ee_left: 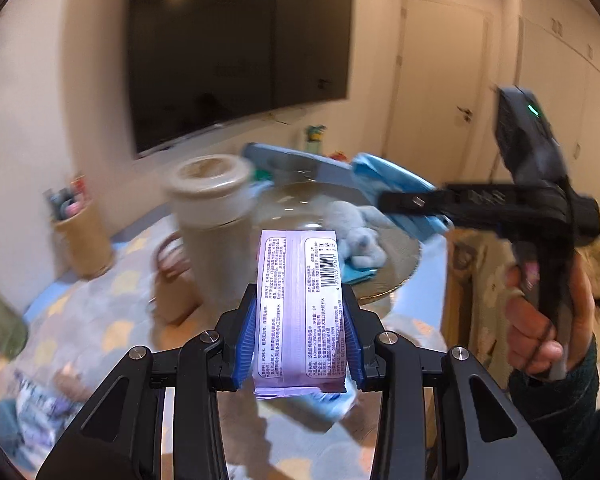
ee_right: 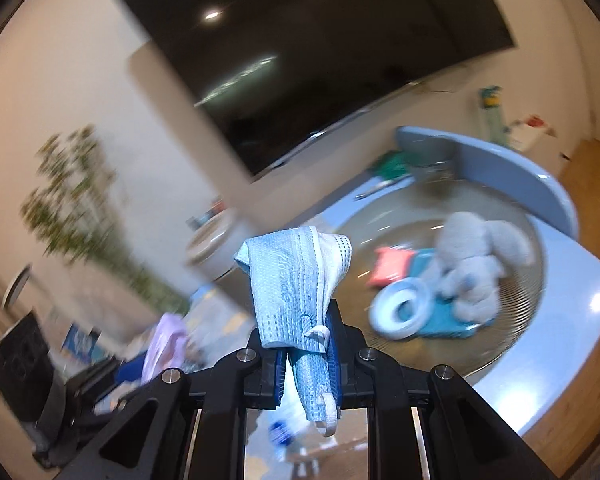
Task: Organize soft objects
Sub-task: 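Carry the purple packet and blue mask toward the glass plate, then lower both items onto the glass plate and open both tools, then move both tools back over the table toward the remaining soft items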
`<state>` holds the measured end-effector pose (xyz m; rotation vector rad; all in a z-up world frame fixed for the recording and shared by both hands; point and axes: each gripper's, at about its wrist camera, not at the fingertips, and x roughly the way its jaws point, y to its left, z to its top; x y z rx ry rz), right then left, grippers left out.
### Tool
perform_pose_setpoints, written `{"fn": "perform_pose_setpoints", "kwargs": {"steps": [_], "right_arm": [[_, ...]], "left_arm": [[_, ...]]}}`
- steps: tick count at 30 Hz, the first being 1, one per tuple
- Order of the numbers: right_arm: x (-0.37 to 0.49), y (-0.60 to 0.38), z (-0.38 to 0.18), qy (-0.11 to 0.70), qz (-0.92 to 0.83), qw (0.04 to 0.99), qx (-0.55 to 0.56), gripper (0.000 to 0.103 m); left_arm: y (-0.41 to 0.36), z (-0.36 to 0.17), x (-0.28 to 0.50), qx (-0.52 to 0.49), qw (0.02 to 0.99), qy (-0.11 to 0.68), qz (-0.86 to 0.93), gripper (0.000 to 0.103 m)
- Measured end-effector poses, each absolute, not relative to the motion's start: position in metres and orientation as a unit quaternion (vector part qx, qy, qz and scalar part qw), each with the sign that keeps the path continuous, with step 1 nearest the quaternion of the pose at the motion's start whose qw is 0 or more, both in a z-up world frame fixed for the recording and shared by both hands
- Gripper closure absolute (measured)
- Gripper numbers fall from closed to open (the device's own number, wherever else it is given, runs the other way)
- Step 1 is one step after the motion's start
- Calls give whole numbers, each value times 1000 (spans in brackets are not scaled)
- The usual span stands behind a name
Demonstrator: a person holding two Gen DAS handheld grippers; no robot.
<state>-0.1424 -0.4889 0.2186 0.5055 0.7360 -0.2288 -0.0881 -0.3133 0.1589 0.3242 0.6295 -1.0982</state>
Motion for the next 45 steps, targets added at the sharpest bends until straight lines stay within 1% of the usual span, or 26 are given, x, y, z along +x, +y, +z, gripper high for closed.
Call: {"fn": "perform_pose_setpoints", "kwargs": {"steps": [5,12,15,16,17,18,19,20,21,22,29,34,37,42,45], "right_arm": [[-125,-522,219,362,-176,886,229,87],[-103,-561,208,380,-223,868,228,87],[-97,-572,200,390,-225,861,236,87],[-94,-577,197,394,-224,859,238,86],[-92,-578,195,397,-224,858,238,84],[-91,-581,192,401,-226,854,241,77],[-91,-586,188,408,-227,849,248,58],[-92,-587,185,409,-225,848,252,49],[-95,-590,183,407,-222,848,257,36],[-99,-591,182,406,-219,848,261,34],[-121,-587,188,401,-212,849,270,34],[-138,-567,196,392,-200,859,263,34],[-147,-546,195,400,-183,867,234,34],[-162,-507,187,419,-157,875,188,33],[-168,-482,180,425,-140,878,168,31]], "left_arm": [[-356,163,-92,172,785,283,-523,68],[-403,163,-81,178,784,285,-522,68],[-420,157,-74,181,789,288,-512,65],[-428,153,-71,183,790,291,-508,64],[-431,153,-71,183,792,291,-505,54],[-436,149,-69,185,792,290,-504,48],[-440,147,-69,189,791,292,-504,34],[-443,146,-70,192,786,293,-509,28],[-444,144,-71,195,784,295,-510,27],[-443,144,-72,196,784,296,-510,27],[-415,162,-89,179,773,280,-540,27],[-372,179,-89,127,769,288,-556,27],[-339,186,-88,93,777,289,-551,27],[-294,196,-86,90,801,281,-521,27],[-257,208,-80,86,817,276,-499,27]]}}
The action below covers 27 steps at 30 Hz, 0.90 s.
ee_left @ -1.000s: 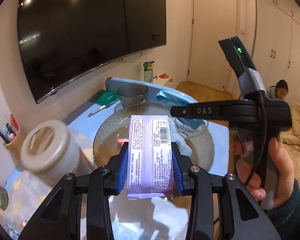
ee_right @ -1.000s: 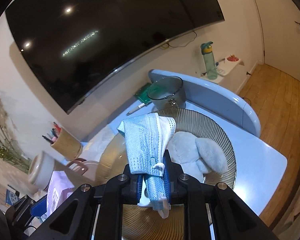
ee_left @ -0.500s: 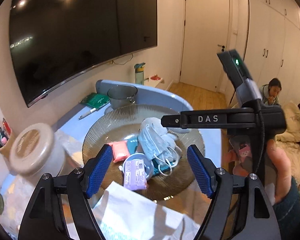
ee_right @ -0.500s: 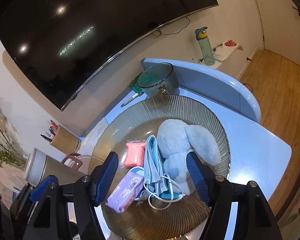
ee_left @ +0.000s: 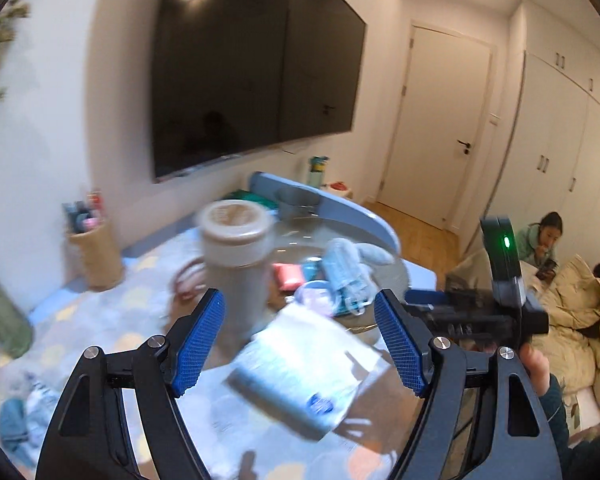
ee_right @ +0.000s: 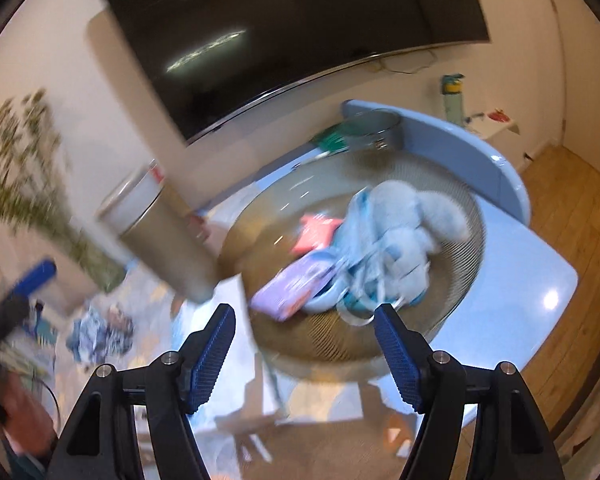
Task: Organize soft objects
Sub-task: 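Move both tools back over the table toward the remaining soft items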
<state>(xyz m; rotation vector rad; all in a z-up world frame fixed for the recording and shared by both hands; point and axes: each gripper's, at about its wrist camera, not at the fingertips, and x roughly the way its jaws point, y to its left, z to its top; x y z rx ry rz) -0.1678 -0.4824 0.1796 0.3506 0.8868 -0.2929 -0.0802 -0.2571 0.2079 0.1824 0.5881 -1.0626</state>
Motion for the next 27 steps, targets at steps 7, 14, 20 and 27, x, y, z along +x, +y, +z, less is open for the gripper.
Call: {"fn": "perform_pose_setpoints", "kwargs": {"steps": [7,14,20,27], "right_arm": [[-148,-407,176,454,-87,882,87,30],[-134,-324,184,446,-6,895,-1,19],[-118,-255,158,465,61,882,-52,18],[-108,-209,111,518,72,844,-119,18]], "left_arm": [[-159,223,-64,61,879,254,-400,13],[-54,215,-49,58,929,260,-256,13],[24,186,-30,-2,940,296,-171,14],[62,117,-9,-23,920,371,-124,14]]}}
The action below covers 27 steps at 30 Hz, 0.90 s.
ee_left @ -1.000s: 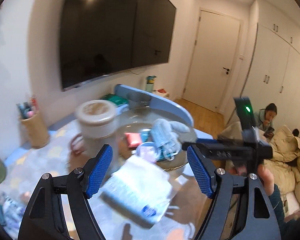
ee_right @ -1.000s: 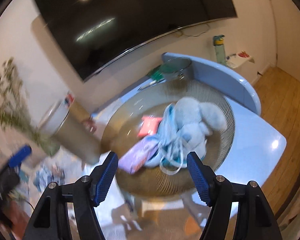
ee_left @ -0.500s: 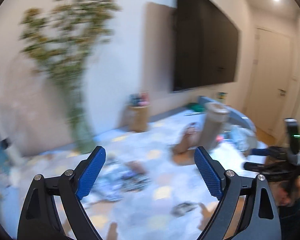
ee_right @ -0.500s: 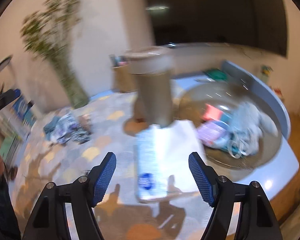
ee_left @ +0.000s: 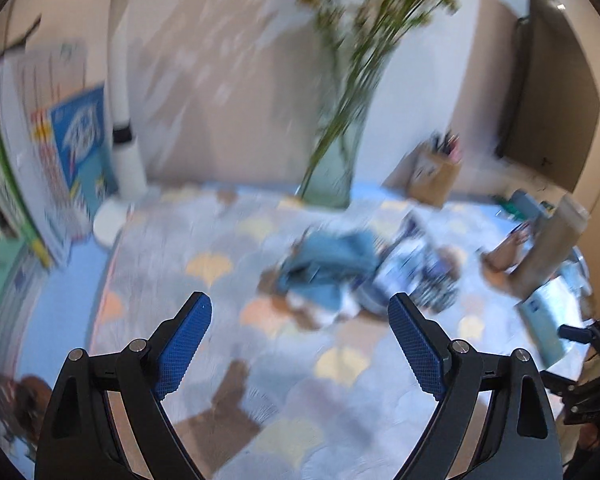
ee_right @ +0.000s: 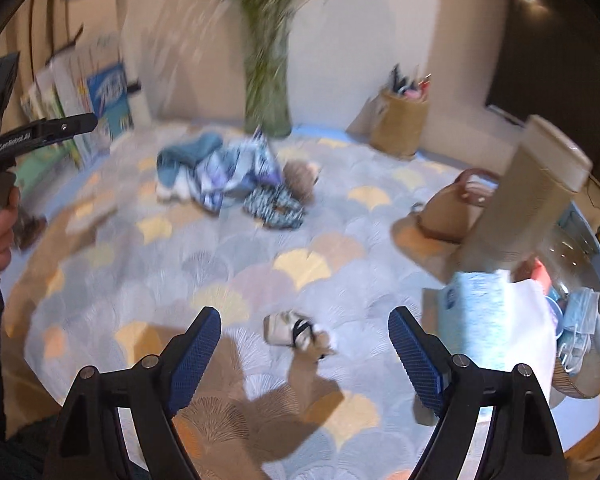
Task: Organize soft objects
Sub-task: 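Move both tools back over the table toward the remaining soft items, then grasp the small white plush with the right tool while the left tool grasps the teal cloth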
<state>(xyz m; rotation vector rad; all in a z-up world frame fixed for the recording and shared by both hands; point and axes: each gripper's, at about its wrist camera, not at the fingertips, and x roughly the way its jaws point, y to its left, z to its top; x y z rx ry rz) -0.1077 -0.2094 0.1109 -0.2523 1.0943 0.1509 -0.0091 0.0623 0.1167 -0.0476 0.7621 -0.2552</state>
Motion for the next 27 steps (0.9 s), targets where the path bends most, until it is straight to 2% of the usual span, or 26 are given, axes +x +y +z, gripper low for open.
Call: {"fn": "perform_pose_setpoints", "kwargs": {"steps": [9,11,12,14,16,17,19,21,27], "right_arm": [[-107,-226,59,566,85,811,-121,18],[-105,-232,45,578,72,803,-125,25],[-104,-233,41,581,72,801,-124,34],[-99,-238,38,575,79,809,-97,37],[-94,-236,38,569,80,813,-92,47],[-92,-234,37,566,79,815,-93,49],[-85,-226,36,563,85,817,-92,62],[-76,-213,35,559,93,818,-99,68],[-54,-173,24,554,123,816,-109,70]], "left_arm": [[59,28,0,-9,870,470,-150,14],[58,22,-3,-5,873,465,-148,14],[56,21,-4,4,875,462,-145,14],[51,20,-7,24,876,462,-137,14],[48,20,-10,36,877,460,-134,14],[47,21,-12,38,877,460,-137,14],[48,24,-11,38,875,462,-138,15],[48,31,-10,37,877,459,-139,15],[33,83,-2,48,891,412,-183,14]]}}
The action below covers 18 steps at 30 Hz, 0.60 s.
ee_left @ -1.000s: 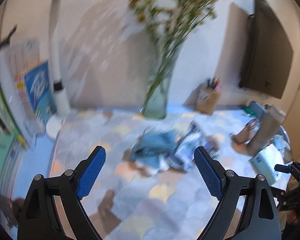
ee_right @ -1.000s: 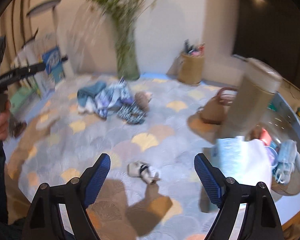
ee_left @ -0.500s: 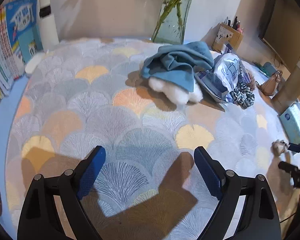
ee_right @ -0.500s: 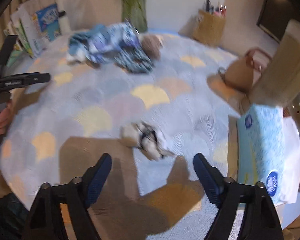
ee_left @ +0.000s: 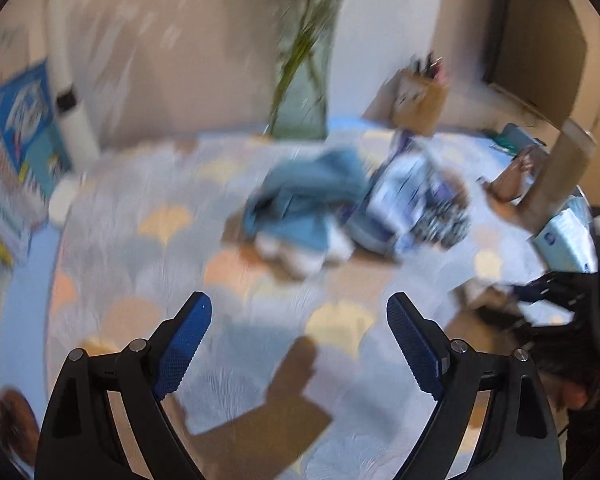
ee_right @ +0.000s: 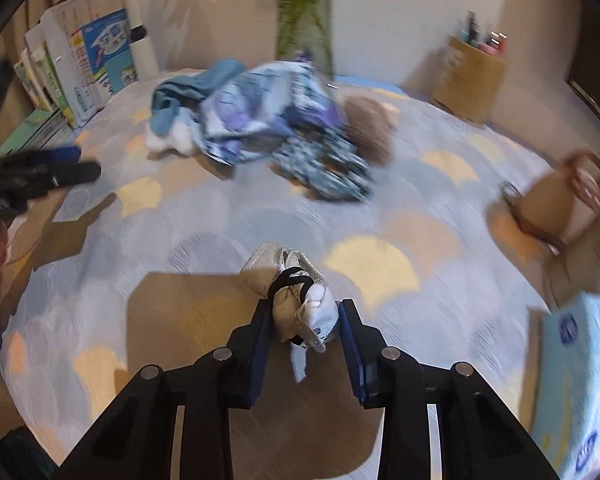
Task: Organize soft objects
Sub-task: 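Grasp the small white plush with the right tool while the left tool grasps the teal cloth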
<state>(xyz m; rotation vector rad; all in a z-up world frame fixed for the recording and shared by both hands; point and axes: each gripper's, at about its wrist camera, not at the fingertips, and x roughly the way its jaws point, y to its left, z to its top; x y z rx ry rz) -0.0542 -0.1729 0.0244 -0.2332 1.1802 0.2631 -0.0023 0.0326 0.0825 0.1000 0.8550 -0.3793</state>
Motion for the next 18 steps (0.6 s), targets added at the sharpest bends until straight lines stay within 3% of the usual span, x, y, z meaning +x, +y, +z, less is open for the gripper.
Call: {"fn": "perform_pose_setpoints", "kwargs": {"steps": [4,10,12,14,15,17,18], "right_arm": [[-51,-172,20,543,127,824,-95,70],[-54,-178,20,538,138,828,-78,70],[-54,-178,20,537,138,828,-79,69],[-54,-178,20,536,139,829,-79,69],[-54,-178,20,536,140,829,-79,69],[-55,-179,20,535,142,829,-78,69],[-55,-178,20,534,143,829,-77,69]], "left_arm": [[8,93,25,112,893,389,-195,13],[-7,66,74,158,878,403,-204,15],[-8,62,82,153,875,409,-209,27],[-8,61,85,142,873,412,-218,64],[-6,61,86,122,871,417,-231,67],[0,65,82,99,877,409,-232,88],[3,67,80,89,879,405,-234,90]]}}
